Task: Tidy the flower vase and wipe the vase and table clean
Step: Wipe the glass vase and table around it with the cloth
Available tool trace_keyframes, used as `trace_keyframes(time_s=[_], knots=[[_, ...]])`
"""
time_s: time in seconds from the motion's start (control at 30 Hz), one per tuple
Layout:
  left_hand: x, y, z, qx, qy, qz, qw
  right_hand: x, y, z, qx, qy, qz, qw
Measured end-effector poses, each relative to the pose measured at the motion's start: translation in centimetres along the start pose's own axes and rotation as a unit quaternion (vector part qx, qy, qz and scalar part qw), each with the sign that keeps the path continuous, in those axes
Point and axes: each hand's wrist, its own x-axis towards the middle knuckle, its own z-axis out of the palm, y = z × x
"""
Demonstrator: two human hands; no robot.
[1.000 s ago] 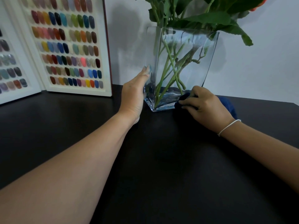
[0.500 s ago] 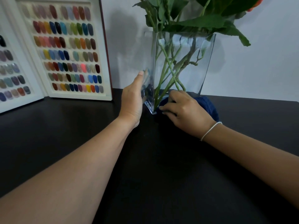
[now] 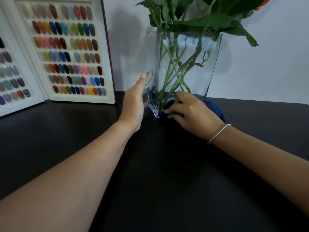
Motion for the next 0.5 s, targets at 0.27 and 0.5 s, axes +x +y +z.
trace_keyframes(time_s=[0.27, 0.5], knots=[[0.1, 0.1, -0.3, 0.002, -0.018, 0.000, 1.000, -1.9, 3.2, -1.3, -0.011, 0.003, 0.059, 0.998], [0.1, -0.1, -0.3, -0.004, -0.017, 0.003, 1.000, -3.8, 6.3, -2.8, -0.036, 0.016, 0.110, 0.993]])
